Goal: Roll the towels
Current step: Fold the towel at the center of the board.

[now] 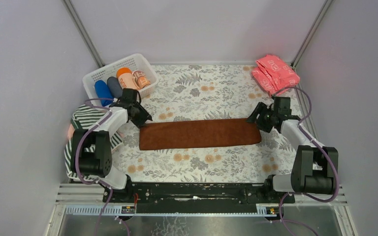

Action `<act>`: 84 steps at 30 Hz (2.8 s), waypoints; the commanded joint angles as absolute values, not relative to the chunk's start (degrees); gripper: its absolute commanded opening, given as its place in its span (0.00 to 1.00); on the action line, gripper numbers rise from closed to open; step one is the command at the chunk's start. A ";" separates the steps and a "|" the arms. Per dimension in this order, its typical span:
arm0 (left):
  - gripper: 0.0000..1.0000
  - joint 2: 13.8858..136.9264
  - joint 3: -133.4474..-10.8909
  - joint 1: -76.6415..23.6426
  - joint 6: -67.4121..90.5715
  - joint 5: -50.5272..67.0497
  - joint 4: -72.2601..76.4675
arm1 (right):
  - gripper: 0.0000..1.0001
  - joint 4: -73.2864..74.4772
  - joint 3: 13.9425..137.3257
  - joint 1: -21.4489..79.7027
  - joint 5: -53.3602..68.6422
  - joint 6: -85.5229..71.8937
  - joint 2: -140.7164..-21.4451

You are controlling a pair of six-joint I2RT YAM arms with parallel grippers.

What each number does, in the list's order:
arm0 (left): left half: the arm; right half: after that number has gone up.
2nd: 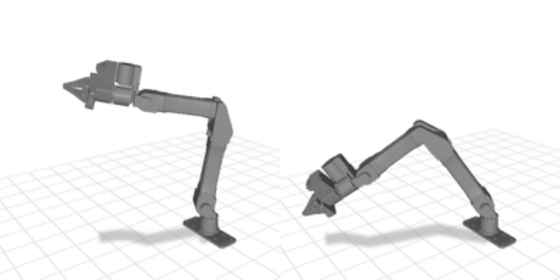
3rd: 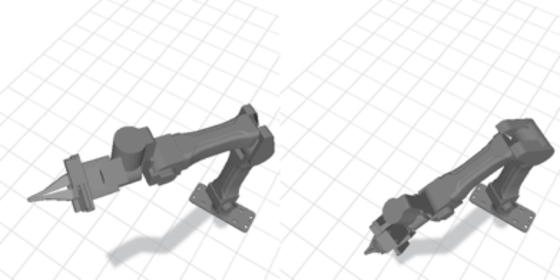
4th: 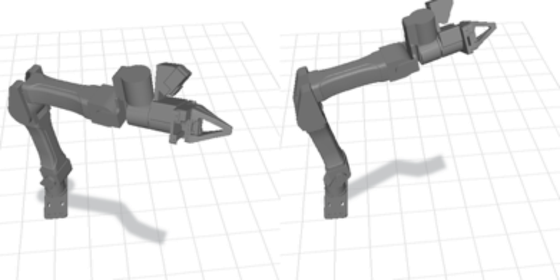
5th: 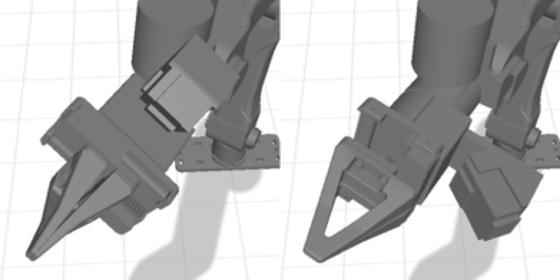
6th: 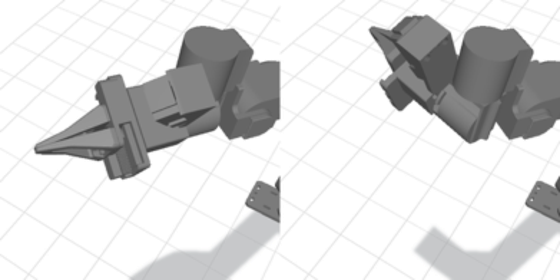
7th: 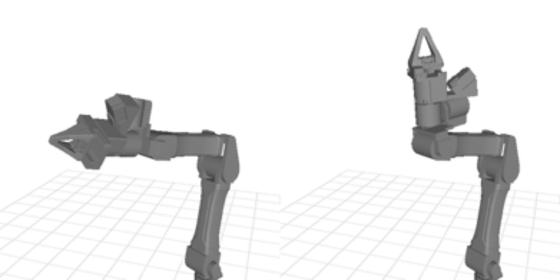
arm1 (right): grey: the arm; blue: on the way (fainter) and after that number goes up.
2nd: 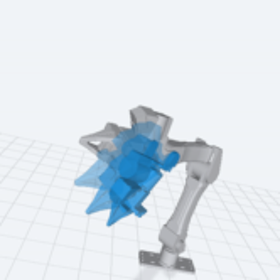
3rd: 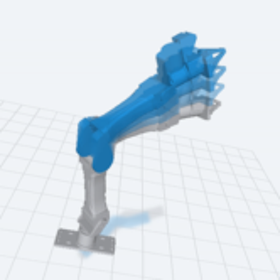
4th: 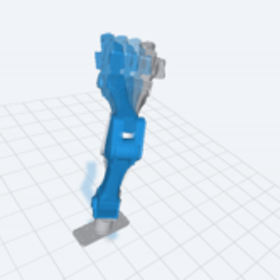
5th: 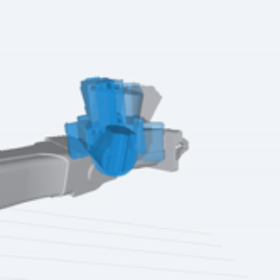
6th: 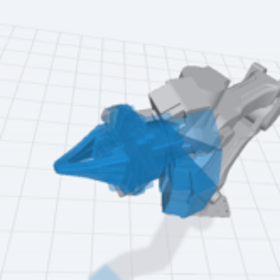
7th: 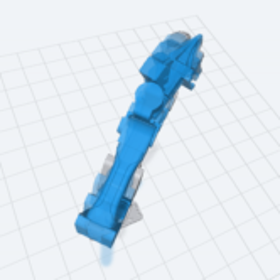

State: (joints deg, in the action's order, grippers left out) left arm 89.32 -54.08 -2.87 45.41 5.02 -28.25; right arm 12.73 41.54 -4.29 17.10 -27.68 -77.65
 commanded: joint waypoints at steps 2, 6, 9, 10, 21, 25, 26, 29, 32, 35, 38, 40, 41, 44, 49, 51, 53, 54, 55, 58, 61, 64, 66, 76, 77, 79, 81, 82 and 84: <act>0.37 90.26 -54.91 -4.17 44.77 5.42 -23.93 | 0.70 5.69 46.94 -4.48 23.21 -27.77 -82.52; 0.36 93.91 -55.07 -4.18 44.82 5.28 -21.43 | 0.70 2.56 49.41 -4.48 23.29 -28.28 -87.81; 0.35 96.56 -55.01 -4.05 45.04 3.05 -19.96 | 0.70 1.08 51.13 -4.57 21.81 -28.54 -91.84; 0.34 97.38 -55.08 -3.86 45.23 2.59 -19.69 | 0.70 0.86 51.69 -4.57 21.21 -28.28 -93.71; 0.36 100.51 -55.28 -2.55 46.03 0.35 -18.37 | 0.71 4.74 56.26 -5.69 17.90 -25.24 -99.66; 0.45 96.34 -55.49 -3.05 45.23 1.83 -19.44 | 0.72 8.82 57.46 -5.62 19.42 -23.73 -94.79; 0.48 95.07 -55.74 -3.40 44.95 2.21 -20.06 | 0.72 10.77 58.24 -5.62 19.21 -22.99 -93.20; 0.52 90.50 -56.65 -4.47 44.13 2.86 -22.93 | 0.73 18.12 60.55 -5.62 17.33 -20.33 -90.27; 0.57 84.24 -56.96 -5.09 42.57 2.68 -26.49 | 0.72 25.73 62.57 -5.56 12.52 -17.71 -89.53; 0.65 78.66 -57.42 -5.10 39.40 2.19 -30.37 | 0.72 30.17 62.12 -5.37 7.27 -16.10 -89.29; 0.73 74.02 -58.68 -5.09 34.58 1.40 -35.21 | 0.70 31.79 61.17 -5.16 5.48 -15.35 -90.06; 0.79 70.61 -58.85 -5.02 31.00 0.87 -36.93 | 0.67 31.93 61.04 -4.61 5.30 -15.00 -91.27; 0.81 69.01 -58.93 -5.01 29.41 0.65 -38.07 | 0.65 32.25 61.28 -4.31 4.83 -14.74 -92.04; 0.88 65.01 -59.40 -5.01 25.03 -0.25 -40.20 | 0.62 32.98 61.76 -3.34 3.15 -14.03 -94.14; 0.94 60.14 -56.31 -5.06 21.91 -4.59 -38.00 | 0.56 33.19 62.03 -2.20 1.56 -13.27 -97.89; 0.95 59.12 -54.07 -5.03 21.73 -5.16 -36.43 | 0.54 33.39 62.19 -1.67 1.12 -13.18 -99.03; 0.96 58.82 -52.96 -4.95 21.44 -4.98 -35.84 | 0.53 33.41 62.27 -1.22 0.16 -12.94 -99.98; 0.96 58.96 -52.85 -4.85 21.15 -4.75 -35.83 | 0.53 33.44 62.28 -1.03 -0.20 -12.91 -100.50; 0.96 58.97 -52.87 -4.81 21.06 -4.86 -35.86 | 0.52 33.36 62.16 -0.83 -0.40 -12.97 -101.07; 0.97 58.51 -52.59 -4.84 21.09 -5.27 -35.86 | 0.51 33.50 61.67 0.19 -0.58 -12.98 -102.93; 0.97 58.20 -52.36 -4.78 21.34 -6.02 -35.86 | 0.49 34.31 60.53 1.48 -1.96 -13.55 -104.89; 0.98 57.94 -52.43 -4.81 21.72 -6.57 -35.86 | 0.43 34.64 59.07 1.84 -1.51 -14.58 -107.07; 0.99 57.71 -52.42 -4.78 21.83 -6.52 -35.86 | 0.37 34.67 58.23 1.85 -0.81 -14.92 -108.44; 1.00 56.01 -52.00 -4.78 21.53 -6.97 -35.84 | 0.00 36.35 60.49 1.76 -5.23 -15.14 -109.98; 1.00 55.87 -51.92 -4.84 21.53 -6.90 -35.86 | 0.00 37.24 61.55 1.70 -8.70 -15.46 -109.49; 1.00 55.73 -51.82 -4.79 21.53 -6.43 -35.66 | 0.00 39.25 64.39 1.58 -16.85 -16.04 -108.72; 1.00 55.76 -51.81 -4.80 21.45 -5.95 -35.68 | 0.00 41.23 67.34 1.23 -26.16 -16.71 -108.12; 1.00 55.80 -51.82 -4.81 21.42 -5.74 -35.68 | 0.00 41.78 68.75 0.82 -30.11 -16.84 -107.84; 1.00 55.83 -51.93 -4.89 21.36 -5.63 -35.65 | 0.00 42.45 71.03 -0.41 -35.00 -16.86 -107.23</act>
